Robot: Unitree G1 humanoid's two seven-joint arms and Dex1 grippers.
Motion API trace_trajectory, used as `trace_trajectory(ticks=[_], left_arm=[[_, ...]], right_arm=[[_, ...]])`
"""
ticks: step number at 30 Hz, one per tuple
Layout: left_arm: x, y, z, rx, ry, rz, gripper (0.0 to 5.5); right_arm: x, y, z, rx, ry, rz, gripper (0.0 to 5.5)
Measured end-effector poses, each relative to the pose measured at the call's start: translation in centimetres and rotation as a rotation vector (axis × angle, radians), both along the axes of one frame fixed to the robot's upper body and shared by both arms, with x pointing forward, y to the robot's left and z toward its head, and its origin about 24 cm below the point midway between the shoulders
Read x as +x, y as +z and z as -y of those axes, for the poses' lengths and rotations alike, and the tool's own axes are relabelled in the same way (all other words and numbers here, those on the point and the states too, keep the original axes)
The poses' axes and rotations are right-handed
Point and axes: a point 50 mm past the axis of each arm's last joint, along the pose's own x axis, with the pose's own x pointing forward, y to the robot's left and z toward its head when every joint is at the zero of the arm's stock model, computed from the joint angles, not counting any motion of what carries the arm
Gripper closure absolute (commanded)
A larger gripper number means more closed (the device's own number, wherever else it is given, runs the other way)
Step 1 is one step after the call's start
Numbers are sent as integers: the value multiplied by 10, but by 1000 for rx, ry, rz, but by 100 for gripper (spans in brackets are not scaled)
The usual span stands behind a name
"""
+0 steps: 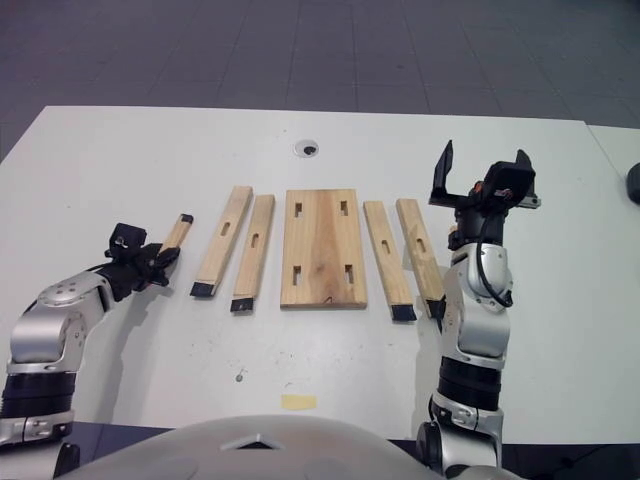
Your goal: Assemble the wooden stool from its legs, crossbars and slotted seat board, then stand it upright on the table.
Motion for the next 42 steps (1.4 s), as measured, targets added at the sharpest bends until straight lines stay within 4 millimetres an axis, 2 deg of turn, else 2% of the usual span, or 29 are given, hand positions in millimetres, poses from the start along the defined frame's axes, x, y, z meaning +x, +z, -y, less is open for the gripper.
trace_trajectory(ticks=[5, 11, 13, 15, 17, 19, 22, 24, 29, 34, 42], left_arm=[[3, -2, -3, -3, 10, 18, 422], [21, 4, 3, -69, 101, 165, 422], [36, 23, 11, -67, 90, 295, 422], [50, 53, 20, -55, 51, 452, 422], [59, 77, 33, -55, -5, 572, 422], [62, 91, 47, -41, -75, 647, 422], [63, 103, 71, -59, -193, 718, 422], [60, 110, 97, -75, -339, 767, 422], [51, 124, 128, -144, -508, 831, 422], [48, 124, 136, -156, -551, 831, 422], [44, 126, 142, -204, -572, 823, 422]], right_arm=[[5, -5, -2, -2, 8, -18, 10], [16, 2, -9, 14, 69, 11, 10], [20, 5, -14, 27, 124, 15, 10], [23, 9, -21, 66, 211, 15, 10], [25, 13, -31, 143, 339, 14, 10], [22, 19, -43, 257, 493, 24, 10], [15, 30, -63, 456, 720, 44, 10], [8, 40, -78, 591, 889, 56, 10], [1, 46, -92, 707, 1010, 28, 10], [-3, 49, -100, 802, 1090, 4, 10], [-4, 51, -104, 895, 1113, -32, 10]])
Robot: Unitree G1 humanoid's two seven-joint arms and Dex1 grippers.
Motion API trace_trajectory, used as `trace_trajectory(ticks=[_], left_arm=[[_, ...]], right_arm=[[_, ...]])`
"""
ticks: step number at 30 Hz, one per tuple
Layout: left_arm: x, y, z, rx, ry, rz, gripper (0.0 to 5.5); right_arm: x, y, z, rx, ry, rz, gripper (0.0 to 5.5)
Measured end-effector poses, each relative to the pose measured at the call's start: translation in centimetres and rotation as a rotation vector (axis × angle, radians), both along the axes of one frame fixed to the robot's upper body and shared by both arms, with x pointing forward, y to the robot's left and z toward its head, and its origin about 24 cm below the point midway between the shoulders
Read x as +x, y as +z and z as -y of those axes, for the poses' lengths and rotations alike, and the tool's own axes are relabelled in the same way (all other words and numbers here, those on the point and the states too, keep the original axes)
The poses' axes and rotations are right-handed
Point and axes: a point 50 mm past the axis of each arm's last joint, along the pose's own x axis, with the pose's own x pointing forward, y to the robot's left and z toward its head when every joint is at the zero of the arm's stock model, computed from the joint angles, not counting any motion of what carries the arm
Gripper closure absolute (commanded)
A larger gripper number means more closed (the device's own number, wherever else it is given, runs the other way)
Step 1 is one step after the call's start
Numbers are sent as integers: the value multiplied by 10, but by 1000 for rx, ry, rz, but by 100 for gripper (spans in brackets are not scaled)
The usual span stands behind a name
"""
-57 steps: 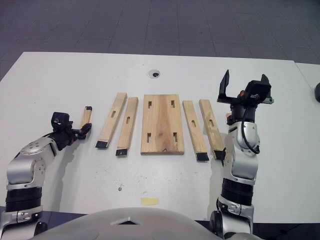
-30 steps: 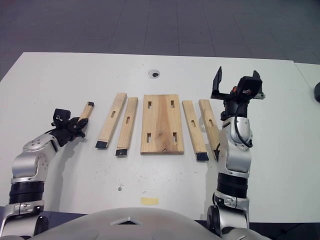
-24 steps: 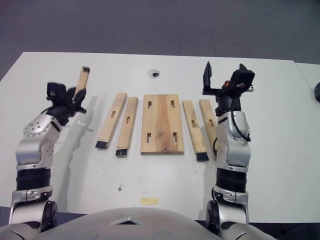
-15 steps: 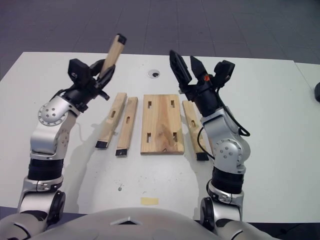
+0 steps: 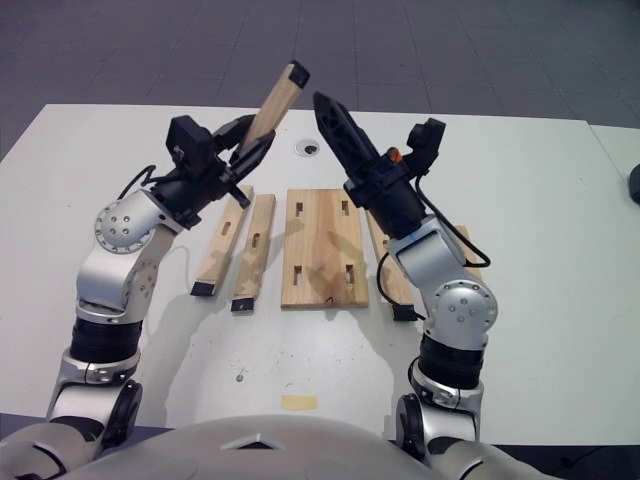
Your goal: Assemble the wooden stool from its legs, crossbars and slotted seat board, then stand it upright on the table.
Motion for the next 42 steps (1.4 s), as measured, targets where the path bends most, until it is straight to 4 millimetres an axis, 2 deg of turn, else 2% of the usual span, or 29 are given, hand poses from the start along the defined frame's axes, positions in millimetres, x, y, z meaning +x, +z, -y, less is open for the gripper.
trace_trajectory(ticks=[3, 6, 11, 19, 34, 41, 42], left_arm=[[-3, -3, 5, -12, -35, -28, 422], [-10, -2, 14, -3, -110, -34, 422], [-18, -5, 19, 25, -172, -47, 422], [-18, -6, 17, 43, -169, -60, 422], [-20, -13, 18, 86, -154, -70, 422], [-20, -13, 20, 86, -157, -69, 422], [-20, -13, 20, 86, -158, -70, 385]], right_arm=[[9, -1, -5, 9, -1, -36, 10], [18, -2, -9, 1, -5, -75, 55], [18, -5, -14, -2, 15, -123, 136], [16, -13, -18, -5, 25, -204, 271], [13, -10, -19, 22, 25, -193, 508], [12, -13, -18, 30, 11, -206, 509], [12, -13, -18, 32, 9, -206, 509]])
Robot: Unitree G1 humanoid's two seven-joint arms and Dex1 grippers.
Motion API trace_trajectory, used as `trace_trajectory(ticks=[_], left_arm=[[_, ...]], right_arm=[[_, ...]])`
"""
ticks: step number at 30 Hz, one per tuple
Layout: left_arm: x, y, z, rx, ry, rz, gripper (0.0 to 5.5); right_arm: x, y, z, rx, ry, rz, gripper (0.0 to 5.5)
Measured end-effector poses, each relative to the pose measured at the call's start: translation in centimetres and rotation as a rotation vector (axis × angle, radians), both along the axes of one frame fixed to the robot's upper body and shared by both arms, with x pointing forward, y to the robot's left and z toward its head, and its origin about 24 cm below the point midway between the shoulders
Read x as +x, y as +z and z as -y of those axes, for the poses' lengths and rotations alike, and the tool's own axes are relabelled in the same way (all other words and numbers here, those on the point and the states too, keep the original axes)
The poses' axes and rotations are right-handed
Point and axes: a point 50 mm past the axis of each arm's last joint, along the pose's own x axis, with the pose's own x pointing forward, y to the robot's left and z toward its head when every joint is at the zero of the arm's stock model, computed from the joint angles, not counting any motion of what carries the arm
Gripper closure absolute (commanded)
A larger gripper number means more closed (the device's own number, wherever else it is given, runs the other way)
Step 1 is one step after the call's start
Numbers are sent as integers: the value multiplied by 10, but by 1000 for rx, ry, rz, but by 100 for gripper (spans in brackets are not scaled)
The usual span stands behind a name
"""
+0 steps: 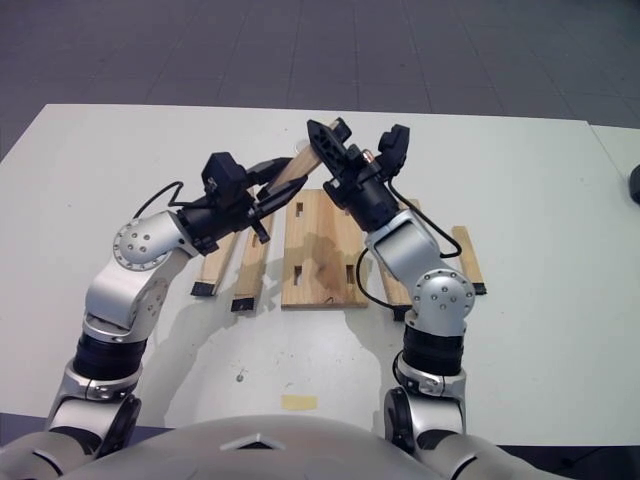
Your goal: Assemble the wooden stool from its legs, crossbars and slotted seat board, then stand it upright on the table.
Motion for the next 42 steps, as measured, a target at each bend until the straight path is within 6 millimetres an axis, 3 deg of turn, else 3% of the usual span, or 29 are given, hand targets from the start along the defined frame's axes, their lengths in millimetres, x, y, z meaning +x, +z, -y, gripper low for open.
trace_trajectory(ticks=[4, 7, 11, 15, 23, 38, 42], left_arm=[[2, 2, -4, -29, 14, -16, 324], [8, 15, -14, -137, 66, -34, 276], [17, 31, -47, -269, 229, -32, 204], [28, 26, -74, -306, 449, -57, 131], [26, 13, -70, -264, 496, -91, 11], [27, 8, -63, -209, 505, -86, 10], [27, 6, -59, -187, 495, -80, 10]], right_arm=[[3, -1, 7, -22, -84, 10, 509], [8, -3, 37, -92, -273, 24, 509], [-7, -19, 90, -230, -472, -13, 509], [-29, -43, 110, -361, -525, -105, 509], [-30, -61, 106, -555, -554, -102, 509], [-30, -73, 105, -751, -588, -34, 509], [-29, -77, 98, -852, -595, 63, 509]])
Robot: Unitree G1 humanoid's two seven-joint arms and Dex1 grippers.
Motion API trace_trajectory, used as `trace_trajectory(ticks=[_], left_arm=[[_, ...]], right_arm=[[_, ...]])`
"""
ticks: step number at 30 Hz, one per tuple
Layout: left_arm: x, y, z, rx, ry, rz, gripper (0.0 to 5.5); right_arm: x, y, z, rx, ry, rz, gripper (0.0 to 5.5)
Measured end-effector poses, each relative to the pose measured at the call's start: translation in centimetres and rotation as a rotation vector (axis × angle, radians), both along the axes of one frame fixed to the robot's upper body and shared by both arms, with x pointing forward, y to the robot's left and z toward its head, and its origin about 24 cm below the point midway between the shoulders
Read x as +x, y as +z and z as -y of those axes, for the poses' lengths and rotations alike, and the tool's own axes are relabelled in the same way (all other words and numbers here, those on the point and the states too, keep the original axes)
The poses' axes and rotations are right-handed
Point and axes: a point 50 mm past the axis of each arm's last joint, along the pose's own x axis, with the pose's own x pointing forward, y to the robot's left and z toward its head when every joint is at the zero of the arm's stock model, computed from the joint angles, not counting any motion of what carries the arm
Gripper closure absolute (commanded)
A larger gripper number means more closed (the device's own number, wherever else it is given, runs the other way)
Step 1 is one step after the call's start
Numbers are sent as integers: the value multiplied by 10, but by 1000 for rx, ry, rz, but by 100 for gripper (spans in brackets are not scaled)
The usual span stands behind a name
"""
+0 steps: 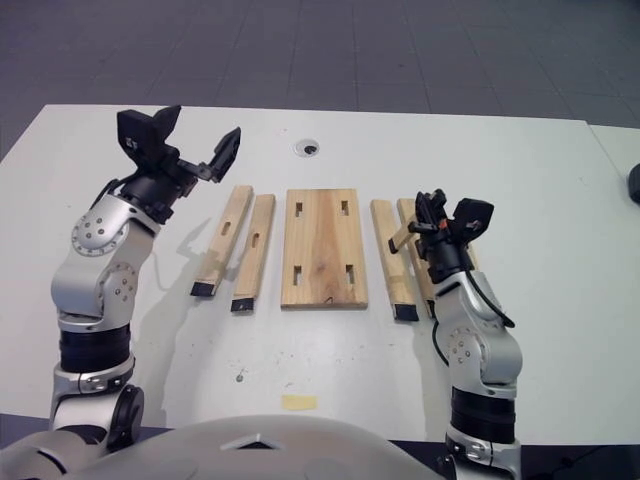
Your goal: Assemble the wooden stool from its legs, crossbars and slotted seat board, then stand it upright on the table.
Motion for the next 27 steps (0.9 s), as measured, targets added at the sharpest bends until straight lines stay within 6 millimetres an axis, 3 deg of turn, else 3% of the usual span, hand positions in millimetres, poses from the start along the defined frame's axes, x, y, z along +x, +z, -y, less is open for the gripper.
trace_trajectory(ticks=[6, 17, 19, 22, 27], left_arm=[[2, -3, -1, -4, -6, -16, 10], [3, -6, -1, 3, -11, -28, 10], [3, -6, -1, 8, -12, -27, 10], [4, -8, -1, 18, -15, -27, 10], [5, -14, 3, 22, -36, -46, 10]], right_arm=[[-4, -15, -6, -41, 11, 61, 509], [3, -16, -7, -73, 1, 82, 509], [6, -14, -7, -76, 2, 89, 466], [6, -29, -5, -94, 12, -2, 408], [16, -17, -4, -113, 20, 48, 329]])
